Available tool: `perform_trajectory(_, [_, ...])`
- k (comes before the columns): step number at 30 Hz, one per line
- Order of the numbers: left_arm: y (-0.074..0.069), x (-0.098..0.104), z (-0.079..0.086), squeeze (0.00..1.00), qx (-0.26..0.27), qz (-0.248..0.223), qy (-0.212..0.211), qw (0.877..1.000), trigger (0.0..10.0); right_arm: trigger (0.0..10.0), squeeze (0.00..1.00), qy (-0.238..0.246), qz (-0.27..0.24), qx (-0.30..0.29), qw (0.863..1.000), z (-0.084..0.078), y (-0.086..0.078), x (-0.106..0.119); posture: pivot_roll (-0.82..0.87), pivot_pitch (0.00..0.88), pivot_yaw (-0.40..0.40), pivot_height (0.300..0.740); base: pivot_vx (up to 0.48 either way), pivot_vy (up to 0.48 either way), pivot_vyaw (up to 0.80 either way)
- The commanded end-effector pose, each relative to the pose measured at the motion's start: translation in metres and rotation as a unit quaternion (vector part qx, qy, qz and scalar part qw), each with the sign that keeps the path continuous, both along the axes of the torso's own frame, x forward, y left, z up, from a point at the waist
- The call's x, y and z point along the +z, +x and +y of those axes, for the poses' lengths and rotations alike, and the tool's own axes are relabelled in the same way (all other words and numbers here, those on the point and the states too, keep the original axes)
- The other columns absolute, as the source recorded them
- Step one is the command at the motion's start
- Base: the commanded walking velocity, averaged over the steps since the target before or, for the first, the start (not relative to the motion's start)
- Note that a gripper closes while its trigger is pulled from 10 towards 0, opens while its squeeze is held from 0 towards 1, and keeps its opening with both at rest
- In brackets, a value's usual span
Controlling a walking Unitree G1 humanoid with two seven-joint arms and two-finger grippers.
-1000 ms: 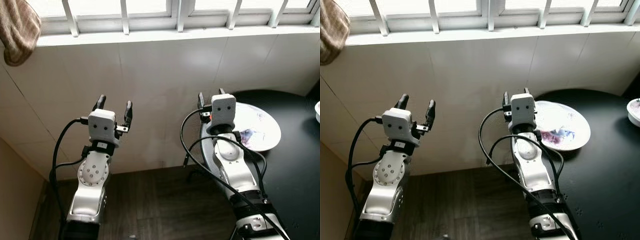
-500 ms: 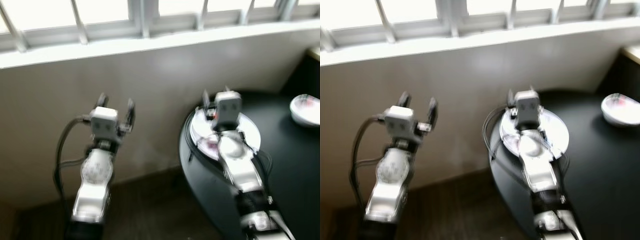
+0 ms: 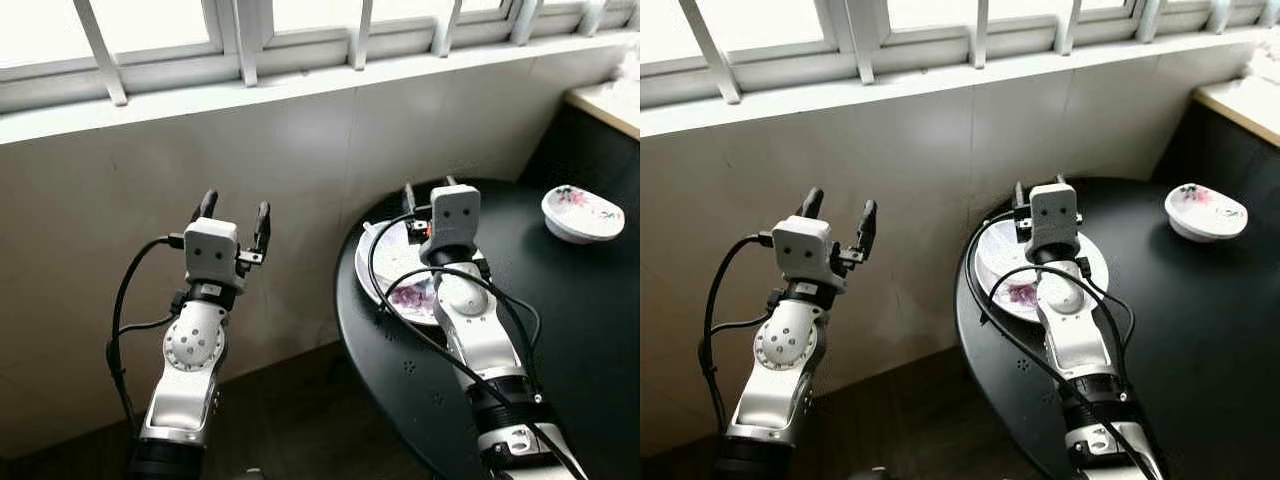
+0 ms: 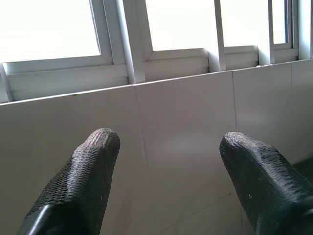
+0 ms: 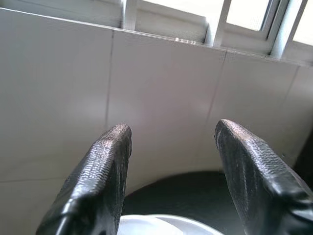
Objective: Kitchen organization
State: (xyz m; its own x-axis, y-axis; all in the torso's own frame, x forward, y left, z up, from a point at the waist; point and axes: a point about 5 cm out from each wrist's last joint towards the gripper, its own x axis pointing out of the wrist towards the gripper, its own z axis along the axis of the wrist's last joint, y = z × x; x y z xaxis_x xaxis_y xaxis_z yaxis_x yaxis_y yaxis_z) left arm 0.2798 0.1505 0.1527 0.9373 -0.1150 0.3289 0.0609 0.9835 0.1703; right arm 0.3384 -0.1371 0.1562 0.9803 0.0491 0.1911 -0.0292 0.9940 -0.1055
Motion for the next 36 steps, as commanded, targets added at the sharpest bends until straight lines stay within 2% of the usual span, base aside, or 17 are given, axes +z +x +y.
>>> perform_trajectory(1, [0.000, 0.000, -0.002, 0.00, -0.002, 0.000, 0.002, 1.000, 10.0, 10.0, 0.00, 0.026, 0.024, -0.002, 0.999, -0.009, 0.006, -0.001, 0.04, 0.000, -0.032, 0.740, 0.000, 0.000, 0.00])
perform_trajectory(3, [0.000, 0.000, -0.002, 0.00, -0.002, 0.001, 0.002, 1.000, 10.0, 10.0, 0.00, -0.002, 0.051, -0.003, 0.999, -0.016, 0.012, -0.003, 0.04, 0.000, -0.031, 0.740, 0.000, 0.000, 0.00])
perform_trajectory(7, [0.000, 0.000, -0.001, 0.00, -0.002, 0.002, 0.003, 1.000, 10.0, 10.0, 0.00, -0.008, 0.083, -0.004, 0.996, -0.025, 0.017, -0.005, 0.04, 0.000, -0.033, 0.740, 0.000, 0.000, 0.40])
perform_trajectory(8, [0.000, 0.000, -0.001, 0.00, -0.002, 0.002, 0.003, 1.000, 10.0, 10.0, 0.00, 0.003, 0.129, 0.003, 0.992, -0.029, 0.020, -0.012, 0.04, 0.000, -0.033, 0.740, 0.000, 0.000, 0.00])
perform_trajectory(9, [0.001, -0.001, -0.001, 0.00, -0.002, 0.002, 0.003, 1.000, 10.0, 10.0, 0.00, 0.002, 0.199, 0.021, 0.980, -0.033, 0.024, -0.022, 0.04, 0.000, -0.033, 0.740, 0.000, 0.000, 0.00])
perform_trajectory(12, [0.001, -0.001, -0.001, 0.00, -0.003, 0.002, 0.004, 1.000, 10.0, 10.0, 0.00, -0.022, 0.218, 0.038, 0.975, -0.038, 0.028, -0.022, 0.04, 0.000, -0.033, 0.740, 0.000, 0.000, 0.00])
perform_trajectory(13, [0.001, 0.000, -0.002, 0.00, -0.003, 0.002, 0.004, 1.000, 10.0, 10.0, 0.00, -0.050, 0.222, 0.068, 0.971, -0.040, 0.031, -0.017, 0.04, 0.000, -0.033, 0.740, 0.000, 0.000, 0.00])
perform_trajectory(14, [0.001, 0.000, -0.002, 0.00, -0.003, 0.002, 0.004, 1.000, 10.0, 10.0, 0.00, -0.057, 0.225, 0.081, 0.969, -0.039, 0.032, -0.015, 0.04, 0.000, -0.033, 0.740, 0.000, 0.000, 0.00])
perform_trajectory(23, [0.001, 0.000, -0.001, 0.00, 0.000, -0.001, 0.004, 1.000, 10.0, 10.0, 0.00, -0.093, 0.261, 0.166, 0.947, -0.038, 0.037, -0.005, 0.05, 0.000, -0.042, 0.740, 0.000, 0.000, 0.00])
perform_trajectory(24, [0.001, 0.001, 0.000, 0.00, 0.001, -0.001, 0.004, 1.000, 10.0, 10.0, 0.00, -0.102, 0.268, 0.181, 0.941, -0.038, 0.037, -0.004, 0.05, 0.000, -0.044, 0.740, 0.000, 0.000, 0.00])
perform_trajectory(29, [0.001, 0.001, -0.001, 0.00, 0.002, -0.001, 0.004, 1.000, 10.0, 10.0, 0.00, -0.127, 0.286, 0.184, 0.932, -0.049, 0.038, -0.007, 0.05, 0.000, -0.046, 0.740, 0.000, 0.000, 0.00])
perform_trajectory(34, [0.001, 0.000, -0.001, 0.00, 0.002, 0.000, 0.004, 1.000, 10.0, 10.0, 0.00, -0.080, 0.317, 0.204, 0.923, -0.051, 0.037, -0.012, 0.05, 0.000, -0.047, 0.740, 0.000, 0.000, 0.00])
perform_trajectory(35, [0.001, 0.000, -0.001, 0.00, 0.002, 0.001, 0.004, 1.000, 10.0, 10.0, 0.00, -0.080, 0.329, 0.223, 0.914, -0.050, 0.035, -0.016, 0.05, 0.000, -0.047, 0.740, 0.000, 0.000, 0.00])
perform_trajectory(36, [0.001, 0.000, -0.001, 0.00, 0.002, 0.001, 0.003, 1.000, 10.0, 10.0, 0.00, -0.081, 0.332, 0.227, 0.912, -0.050, 0.035, -0.017, 0.05, 0.000, -0.047, 0.740, 0.000, 0.000, 0.00])
